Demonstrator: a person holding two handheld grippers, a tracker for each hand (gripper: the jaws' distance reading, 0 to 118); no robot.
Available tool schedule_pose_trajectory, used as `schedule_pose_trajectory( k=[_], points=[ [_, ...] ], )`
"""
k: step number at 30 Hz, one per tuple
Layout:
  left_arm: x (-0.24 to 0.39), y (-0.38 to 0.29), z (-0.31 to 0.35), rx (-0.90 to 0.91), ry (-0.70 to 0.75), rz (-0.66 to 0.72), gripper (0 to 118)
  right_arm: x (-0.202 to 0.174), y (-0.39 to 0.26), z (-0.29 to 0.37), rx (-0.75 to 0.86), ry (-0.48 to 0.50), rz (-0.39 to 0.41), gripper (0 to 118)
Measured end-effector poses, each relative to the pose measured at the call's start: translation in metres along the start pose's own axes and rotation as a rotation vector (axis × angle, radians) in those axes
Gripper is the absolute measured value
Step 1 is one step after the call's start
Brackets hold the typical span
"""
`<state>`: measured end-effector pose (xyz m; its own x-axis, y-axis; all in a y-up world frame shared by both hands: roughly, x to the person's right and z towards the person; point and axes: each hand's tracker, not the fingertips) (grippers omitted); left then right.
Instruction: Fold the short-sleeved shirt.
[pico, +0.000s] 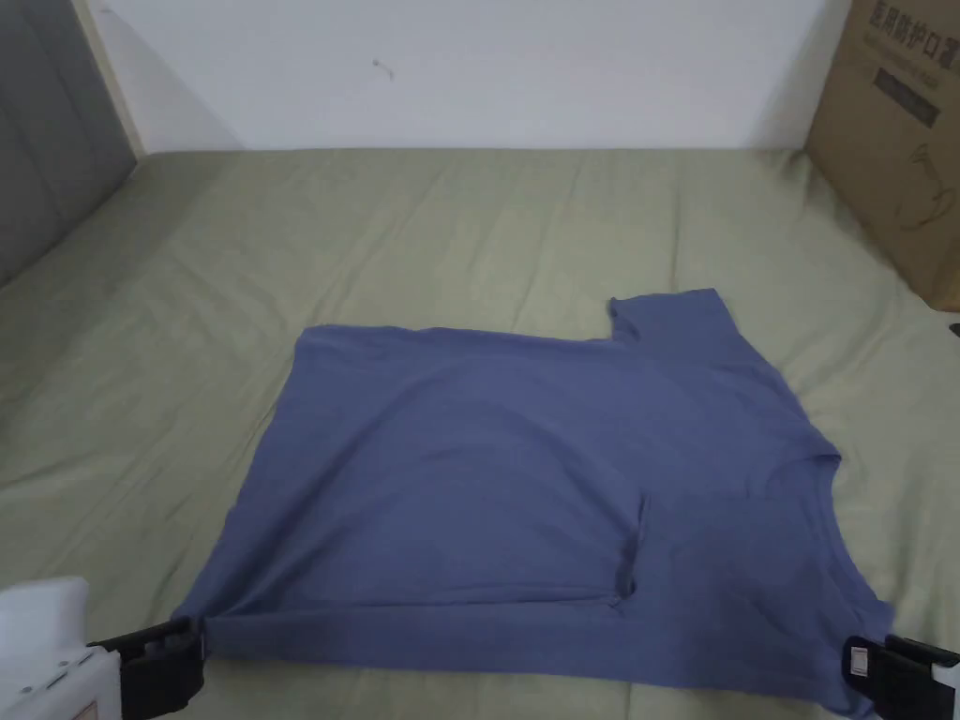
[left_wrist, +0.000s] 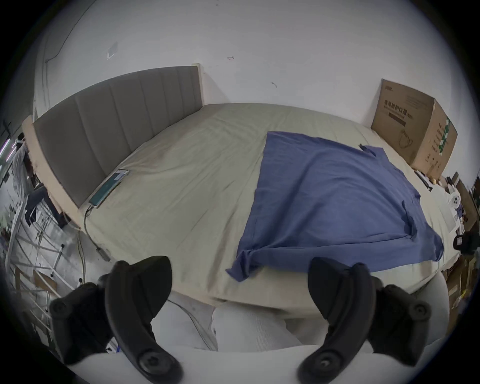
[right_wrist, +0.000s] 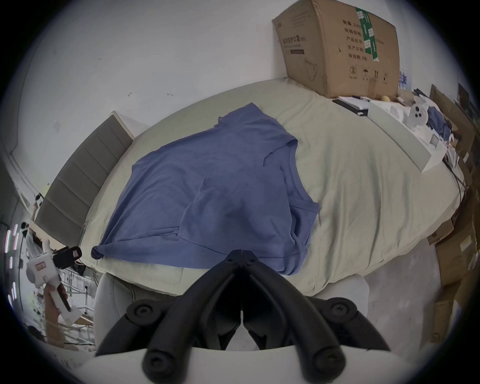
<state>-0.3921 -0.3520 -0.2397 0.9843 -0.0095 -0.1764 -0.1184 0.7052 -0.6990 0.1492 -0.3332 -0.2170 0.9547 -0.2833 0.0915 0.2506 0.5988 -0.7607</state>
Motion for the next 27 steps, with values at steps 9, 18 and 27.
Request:
schedule_pose_trajectory(
  k=[9, 18, 27],
  points=[
    [0.001, -0.009, -0.042, -0.111, -0.028, 0.139, 0, 0.015, -0.012, -0.014, -0.06, -0.074, -0.017, 26],
    [0.009, 0.002, -0.033, -0.123, -0.015, 0.06, 0, 0.036, 0.008, -0.06, -0.127, -0.133, 0.035, 72],
    [0.009, 0.006, -0.03, -0.13, -0.016, 0.04, 0, 0.02, 0.004, -0.052, -0.135, -0.114, 0.105, 4]
  ],
)
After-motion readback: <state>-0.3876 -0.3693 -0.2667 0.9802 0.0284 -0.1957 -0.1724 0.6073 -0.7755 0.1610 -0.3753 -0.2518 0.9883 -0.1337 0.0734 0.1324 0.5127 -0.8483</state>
